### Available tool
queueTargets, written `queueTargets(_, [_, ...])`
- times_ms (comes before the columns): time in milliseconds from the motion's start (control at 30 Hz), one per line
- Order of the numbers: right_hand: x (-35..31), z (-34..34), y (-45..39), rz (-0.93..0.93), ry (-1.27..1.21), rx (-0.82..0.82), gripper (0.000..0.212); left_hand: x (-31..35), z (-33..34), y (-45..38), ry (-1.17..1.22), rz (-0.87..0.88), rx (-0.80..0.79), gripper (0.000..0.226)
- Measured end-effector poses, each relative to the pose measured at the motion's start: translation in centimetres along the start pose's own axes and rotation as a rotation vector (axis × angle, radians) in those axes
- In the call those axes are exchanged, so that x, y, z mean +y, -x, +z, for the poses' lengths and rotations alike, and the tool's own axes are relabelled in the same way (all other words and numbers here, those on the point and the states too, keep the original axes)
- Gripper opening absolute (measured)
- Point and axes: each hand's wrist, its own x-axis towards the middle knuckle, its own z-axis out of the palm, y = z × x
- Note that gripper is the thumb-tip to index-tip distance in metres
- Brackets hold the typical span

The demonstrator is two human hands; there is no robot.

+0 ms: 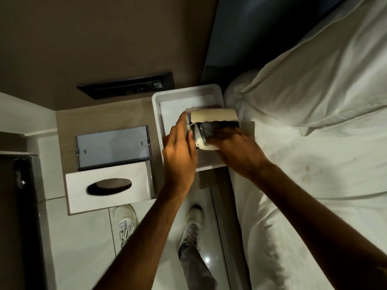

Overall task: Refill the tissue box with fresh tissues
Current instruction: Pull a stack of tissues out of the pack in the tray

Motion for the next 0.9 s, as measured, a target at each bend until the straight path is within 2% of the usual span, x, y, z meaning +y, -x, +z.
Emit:
queueTargets(133, [0.1,0.3,2.6,-0.042,-0.01,0.042,0.055,-0.4,0.6,2.4,-0.05,-0.048,-0.018,0.039])
queueTargets(267, [0.0,0.7,5.2,-0.082,-0.019,0.164,0.05,-3.1,2.0,4.8,-0.062,-0.31,-0.153,0.049])
queueTargets(333, [-0.1,1.1,6.2,-0.084,-0.046,0.222,0.047,-4.6,3.5,5.5,0.129,-0.376,-0.135,0.045])
queueTargets(400, [-0.2,1.3,7.1,-0.075,-0.078,0.267,0.041,-4.6,4.7,5.1,0.599,-0.684,-0.076,0.035])
queueTargets(433, [-0.2,1.2,7.5,-0.068,-0.09,0.286,0.039,-4.8,5.5,4.5,0.758,-0.835,-0.056,0.032])
queueTargets(533, [-0.4,0.5,8.3,0.007,-0.188,0.297,0.039,-5.2,6.5,2.8,0.98,-1.073,-0.009,0.041])
queueTargets(667, [-1.0,-2.5,8.6,0.1,-0.421,0.273,0.039,-4.7,2.7,3.1,0.712,-0.885,-0.139,0.04])
queueTargets(733, [-1.8,-4.6,8.5,0.118,-0.58,0.253,0.033,-5.9,0.6,4.5,0.602,-0.913,-0.142,0.048])
queueTargets(800, [-3.4,-6.6,7.7,0.174,-0.834,0.198,0.027,-7.1,-2.1,4.9,0.717,-1.052,-0.145,0.032])
queueTargets(833, [-4.4,-7.4,7.0,0.177,-1.003,0.172,0.024,-8.0,-3.3,5.1,0.845,-1.19,-0.22,0.026])
queueTargets(900, [-6.4,-8.5,5.4,0.131,-1.326,0.143,0.025,-9.6,-5.6,5.1,1.082,-1.402,-0.32,0.04])
